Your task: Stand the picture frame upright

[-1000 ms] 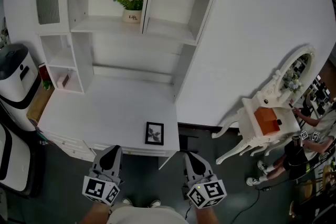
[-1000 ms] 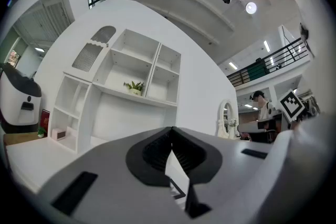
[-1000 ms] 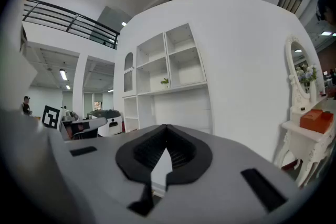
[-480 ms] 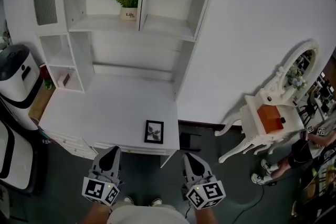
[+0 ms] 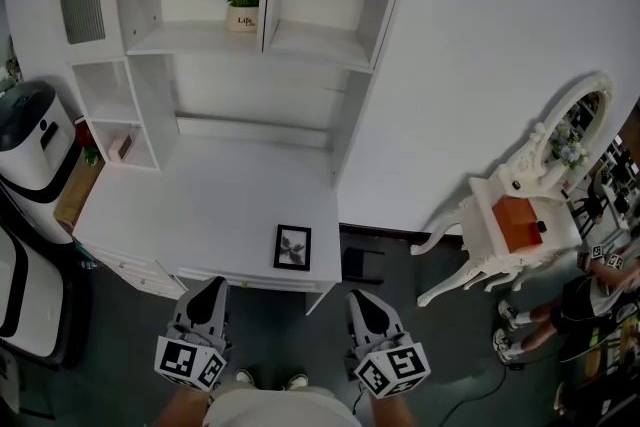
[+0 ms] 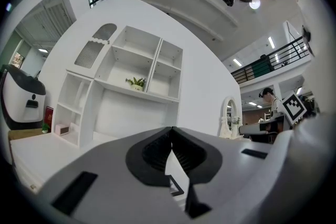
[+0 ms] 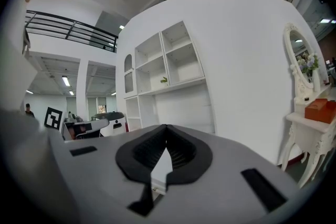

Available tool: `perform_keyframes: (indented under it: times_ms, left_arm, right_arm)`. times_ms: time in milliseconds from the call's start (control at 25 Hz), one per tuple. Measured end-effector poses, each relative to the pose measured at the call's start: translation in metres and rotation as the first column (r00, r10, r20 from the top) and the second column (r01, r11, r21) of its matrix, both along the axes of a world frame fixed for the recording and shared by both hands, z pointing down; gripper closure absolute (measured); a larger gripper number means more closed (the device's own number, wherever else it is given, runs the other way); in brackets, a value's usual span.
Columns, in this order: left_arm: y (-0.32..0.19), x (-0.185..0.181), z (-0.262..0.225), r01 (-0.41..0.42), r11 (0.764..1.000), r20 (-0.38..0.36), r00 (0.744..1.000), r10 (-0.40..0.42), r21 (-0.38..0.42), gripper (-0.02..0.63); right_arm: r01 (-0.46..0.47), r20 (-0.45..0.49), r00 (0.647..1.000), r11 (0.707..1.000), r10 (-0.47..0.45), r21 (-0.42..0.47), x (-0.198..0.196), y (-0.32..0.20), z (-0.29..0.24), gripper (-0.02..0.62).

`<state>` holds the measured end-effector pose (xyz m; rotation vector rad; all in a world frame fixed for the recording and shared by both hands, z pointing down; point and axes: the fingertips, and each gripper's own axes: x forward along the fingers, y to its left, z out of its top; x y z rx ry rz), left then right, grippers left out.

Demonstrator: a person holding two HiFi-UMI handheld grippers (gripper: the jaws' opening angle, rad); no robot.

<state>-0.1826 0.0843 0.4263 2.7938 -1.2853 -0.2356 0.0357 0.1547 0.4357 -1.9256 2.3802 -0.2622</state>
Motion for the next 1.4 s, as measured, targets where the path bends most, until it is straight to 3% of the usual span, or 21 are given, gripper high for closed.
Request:
perform_keyframes:
  times_ms: [200,320,440,600,640,1080,1400]
  left_arm:
    - [-0.003,-0.004,-0.002,0.025,1.0,-0.03,0.999,-0.025,0.012,0.586]
    - [-0.006,-0.008,-0.006,0.048,0.999,-0.047,0.998,-0.047,0.006,0.559]
    - [-0.013,-0.014,-0.004,0.089,0.996,-0.051,0.995,-0.09,-0.013,0.355]
    - [-0.024,-0.02,0.007,0.13,0.991,-0.045,0.99,-0.132,-0.041,0.145]
    - [-0.026,-0.019,0.011,0.128,0.991,-0.045,0.991,-0.13,-0.049,0.124]
    - [-0.029,-0.002,0.011,0.16,0.985,-0.021,0.987,-0.161,-0.061,0.094]
    - [-0.031,0.006,0.033,0.173,0.981,0.023,0.985,-0.172,-0.089,0.095]
  right_arm:
    - [-0.011,-0.011,1.0,1.0,0.011,0.001,0.008,-0.002,0.001,0.578]
    - [-0.008,-0.017,1.0,1.0,0.009,0.01,0.016,-0.004,-0.001,0.46]
    - [-0.03,-0.017,0.999,0.999,0.03,0.023,0.031,-0.005,-0.006,0.343]
    - [-0.034,-0.016,0.999,0.999,0.035,0.03,0.051,-0.006,-0.006,0.227]
    - [-0.033,-0.017,0.999,0.999,0.034,0.026,0.054,-0.006,-0.005,0.207]
    - [-0.023,-0.023,0.999,1.0,0.023,0.016,0.075,-0.018,0.004,0.172]
    - [0.063,-0.001,0.998,0.996,-0.063,-0.067,0.065,-0.036,0.041,0.173]
